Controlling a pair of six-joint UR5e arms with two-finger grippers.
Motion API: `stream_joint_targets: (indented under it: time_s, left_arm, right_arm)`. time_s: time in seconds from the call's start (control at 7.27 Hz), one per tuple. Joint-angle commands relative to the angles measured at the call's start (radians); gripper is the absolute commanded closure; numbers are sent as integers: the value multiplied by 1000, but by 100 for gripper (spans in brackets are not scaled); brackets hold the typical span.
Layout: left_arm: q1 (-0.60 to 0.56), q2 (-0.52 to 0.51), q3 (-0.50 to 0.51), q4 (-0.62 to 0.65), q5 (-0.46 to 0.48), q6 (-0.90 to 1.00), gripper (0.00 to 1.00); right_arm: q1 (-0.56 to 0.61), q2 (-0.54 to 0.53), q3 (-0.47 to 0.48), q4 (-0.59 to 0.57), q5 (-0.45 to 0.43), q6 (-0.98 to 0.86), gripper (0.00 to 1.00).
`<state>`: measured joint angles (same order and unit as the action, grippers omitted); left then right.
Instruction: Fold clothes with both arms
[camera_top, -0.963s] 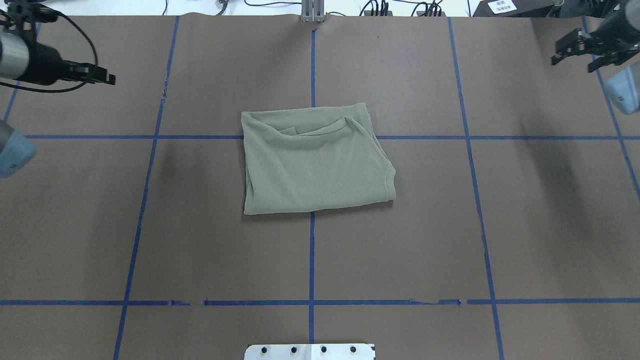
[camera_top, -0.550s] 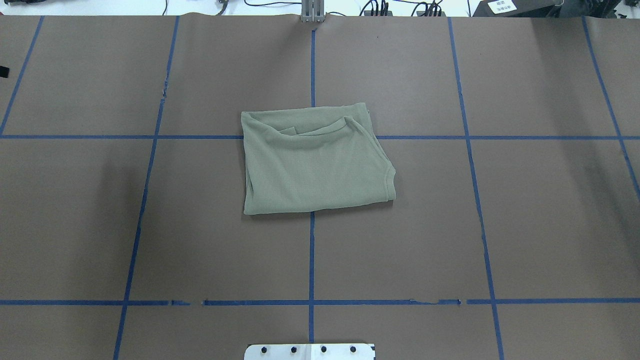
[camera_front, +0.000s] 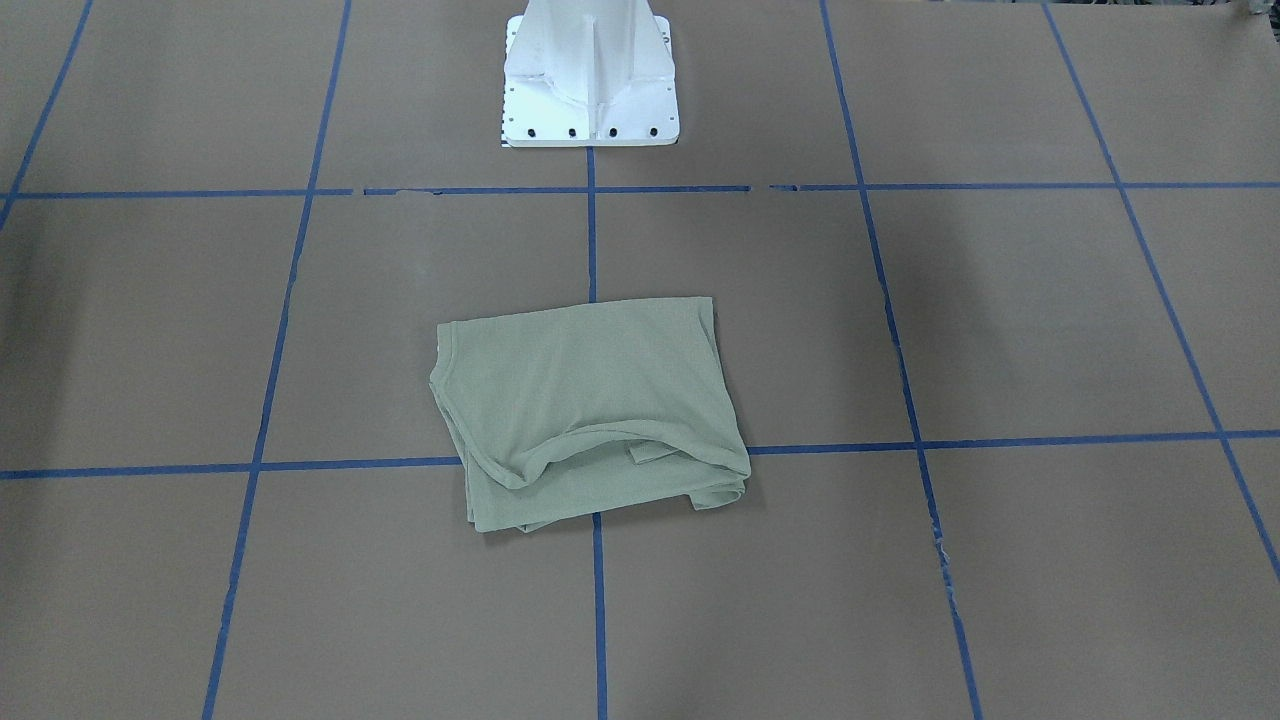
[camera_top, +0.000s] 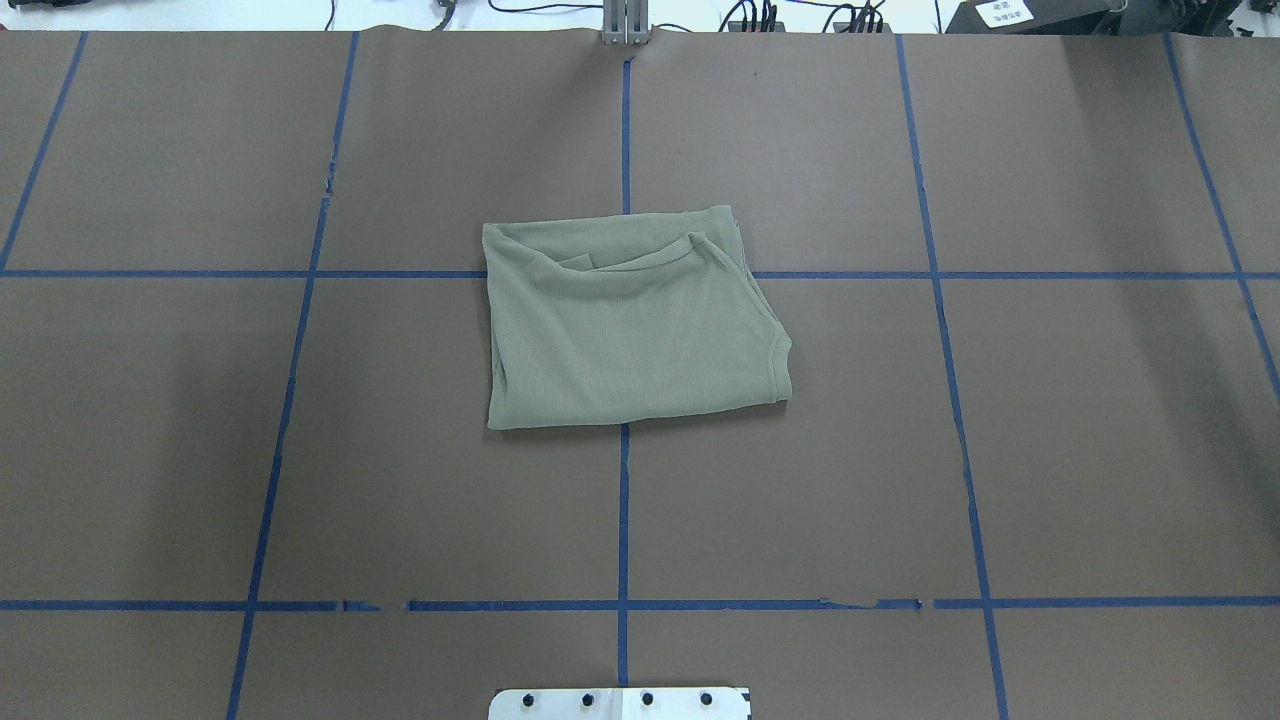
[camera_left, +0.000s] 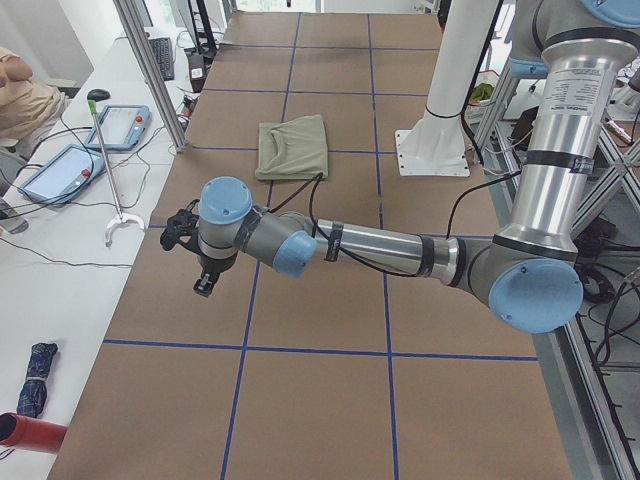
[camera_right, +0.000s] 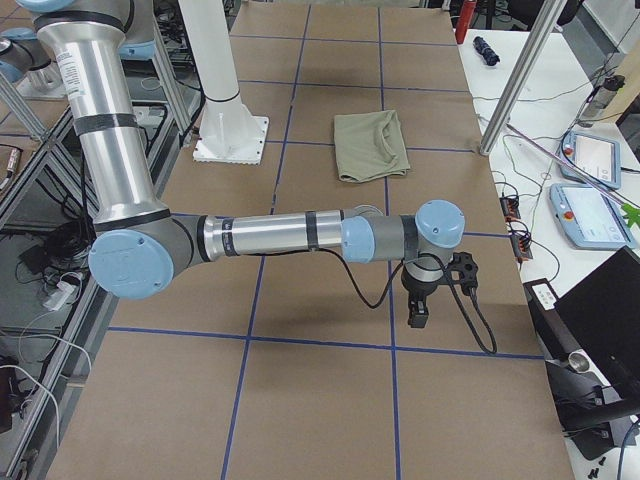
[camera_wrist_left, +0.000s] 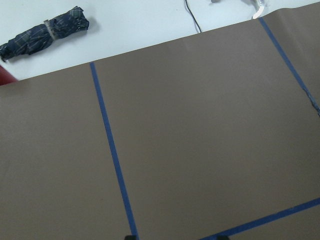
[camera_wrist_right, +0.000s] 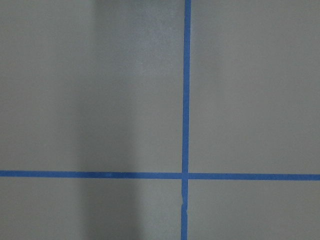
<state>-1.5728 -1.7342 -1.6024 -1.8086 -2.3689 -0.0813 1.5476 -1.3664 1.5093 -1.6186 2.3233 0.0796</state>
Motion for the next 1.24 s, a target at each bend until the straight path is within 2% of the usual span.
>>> stream_joint_targets:
  time_s: [0.0,0.14,0.41,1.1]
  left_arm:
    - [-3,16,-88,192,-1,8,25]
    - [-3,39,-121,193,-1,6,0]
    - [0,109,-185,174,0,8,0]
    - [7,130,-180,146,-1,-2,0]
  right_arm:
    - [-1,-32,40,-6,4,15,0]
    - [-4,-34,29,-3,-2,20,0]
    - [-6,-34,43,14,-2,16,0]
    - [-43,-63,58,19,-2,8,0]
